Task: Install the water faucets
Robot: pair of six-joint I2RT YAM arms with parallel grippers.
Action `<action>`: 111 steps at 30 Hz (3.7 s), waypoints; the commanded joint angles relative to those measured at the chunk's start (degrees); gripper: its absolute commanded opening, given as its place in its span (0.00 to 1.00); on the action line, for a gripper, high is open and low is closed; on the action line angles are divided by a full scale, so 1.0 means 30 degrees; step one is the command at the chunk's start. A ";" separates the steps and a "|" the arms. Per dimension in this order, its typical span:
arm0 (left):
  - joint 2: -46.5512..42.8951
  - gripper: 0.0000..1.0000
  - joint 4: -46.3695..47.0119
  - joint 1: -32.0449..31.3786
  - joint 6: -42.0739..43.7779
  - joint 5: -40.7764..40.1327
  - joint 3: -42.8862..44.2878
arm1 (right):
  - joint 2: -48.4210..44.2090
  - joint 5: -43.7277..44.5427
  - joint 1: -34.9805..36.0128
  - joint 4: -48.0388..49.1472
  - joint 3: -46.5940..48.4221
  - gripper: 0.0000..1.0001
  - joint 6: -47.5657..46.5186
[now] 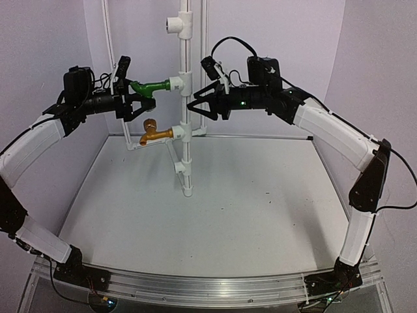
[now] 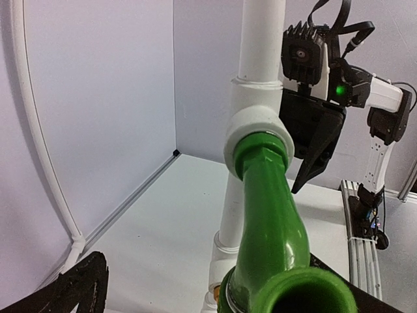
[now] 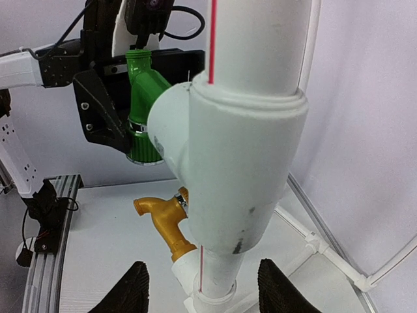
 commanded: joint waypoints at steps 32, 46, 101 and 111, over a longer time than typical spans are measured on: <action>-0.2340 0.99 0.0272 0.1053 0.2419 0.0703 -0.1422 | 0.3317 -0.2161 0.0512 0.3914 0.2290 0.32 0.5346; -0.3428 1.00 0.1950 0.1344 0.0962 0.2053 -0.3000 | 0.0142 -0.2421 0.0481 0.3753 -0.0318 0.00 0.3828; -0.2682 0.96 0.4780 -0.1124 -0.1474 -0.2018 -0.4948 | -0.3174 -0.2888 0.1294 0.0088 -0.3080 0.00 0.1360; -0.3271 1.00 0.5162 -0.1239 -0.2614 0.1428 -0.4763 | -0.2764 -0.2992 0.1260 0.0164 -0.2836 0.00 0.1188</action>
